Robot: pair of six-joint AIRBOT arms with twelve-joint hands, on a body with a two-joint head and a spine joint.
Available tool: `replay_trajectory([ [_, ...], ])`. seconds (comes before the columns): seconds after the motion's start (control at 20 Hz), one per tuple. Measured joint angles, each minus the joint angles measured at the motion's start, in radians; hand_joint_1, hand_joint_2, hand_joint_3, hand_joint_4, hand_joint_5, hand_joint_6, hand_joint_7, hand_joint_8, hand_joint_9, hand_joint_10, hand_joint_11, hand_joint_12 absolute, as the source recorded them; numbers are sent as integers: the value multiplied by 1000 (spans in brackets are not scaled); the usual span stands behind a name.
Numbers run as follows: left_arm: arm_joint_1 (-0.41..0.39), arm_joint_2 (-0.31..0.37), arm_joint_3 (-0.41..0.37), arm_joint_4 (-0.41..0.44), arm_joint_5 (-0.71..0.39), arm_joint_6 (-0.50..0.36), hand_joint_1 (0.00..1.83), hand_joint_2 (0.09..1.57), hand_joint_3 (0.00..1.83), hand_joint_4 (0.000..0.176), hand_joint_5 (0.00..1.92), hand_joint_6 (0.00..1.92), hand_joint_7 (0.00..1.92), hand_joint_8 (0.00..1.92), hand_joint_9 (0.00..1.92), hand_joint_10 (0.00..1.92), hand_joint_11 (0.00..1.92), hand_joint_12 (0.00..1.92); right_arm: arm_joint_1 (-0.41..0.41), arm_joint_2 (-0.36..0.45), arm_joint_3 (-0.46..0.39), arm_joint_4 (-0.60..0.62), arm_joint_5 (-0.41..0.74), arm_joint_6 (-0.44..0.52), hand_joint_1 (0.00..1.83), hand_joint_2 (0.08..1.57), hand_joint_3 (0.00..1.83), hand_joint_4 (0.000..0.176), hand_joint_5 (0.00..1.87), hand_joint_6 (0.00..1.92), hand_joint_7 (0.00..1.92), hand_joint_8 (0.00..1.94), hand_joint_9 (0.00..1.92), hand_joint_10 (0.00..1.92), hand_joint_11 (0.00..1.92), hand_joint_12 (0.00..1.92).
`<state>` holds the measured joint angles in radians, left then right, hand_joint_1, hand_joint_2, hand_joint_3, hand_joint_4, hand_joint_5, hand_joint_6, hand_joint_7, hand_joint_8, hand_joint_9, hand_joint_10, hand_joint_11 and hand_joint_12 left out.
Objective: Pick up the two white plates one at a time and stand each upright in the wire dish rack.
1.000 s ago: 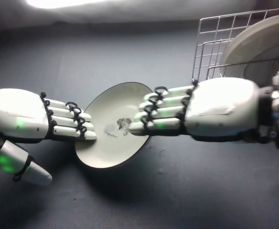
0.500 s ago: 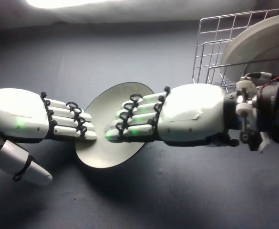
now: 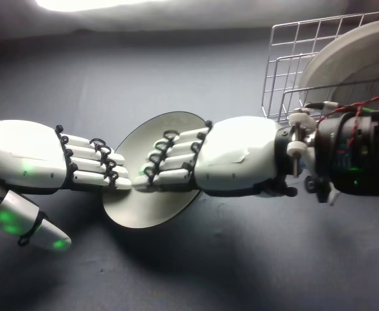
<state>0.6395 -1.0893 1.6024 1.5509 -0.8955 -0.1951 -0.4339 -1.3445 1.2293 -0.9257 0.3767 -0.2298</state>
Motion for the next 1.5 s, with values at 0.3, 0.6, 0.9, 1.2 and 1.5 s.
replay_trajectory([
  [0.3,0,-2,0,-3,-2,0,0,1255,8,0,104,16,51,11,0,0,0,0,-13,-27,40,2,0,-1,1831,1204,7,0,0,0,0,0,0,0,0,0],
  [0.6,0,-2,0,-7,-3,2,0,1251,4,0,71,6,31,4,1,0,0,0,-20,-35,51,0,1,0,1831,1194,2,0,0,0,0,0,0,0,0,0],
  [0.9,0,-2,0,-12,-4,2,0,1245,0,0,35,2,0,0,0,0,0,0,-21,-34,52,0,-1,-1,1780,1224,14,0,0,0,0,0,0,0,0,0],
  [1.2,0,-2,0,-16,-5,0,0,1240,0,0,38,2,5,2,0,0,0,0,-20,-35,54,1,15,-10,1827,1228,0,0,461,45,539,30,591,92,384,1803],
  [1.5,0,-2,0,-14,-2,-4,0,1244,1,0,75,12,38,8,1,0,0,0,-17,-31,54,15,59,-10,1490,1184,0,0,699,1284,820,1056,753,1272,778,1642],
])
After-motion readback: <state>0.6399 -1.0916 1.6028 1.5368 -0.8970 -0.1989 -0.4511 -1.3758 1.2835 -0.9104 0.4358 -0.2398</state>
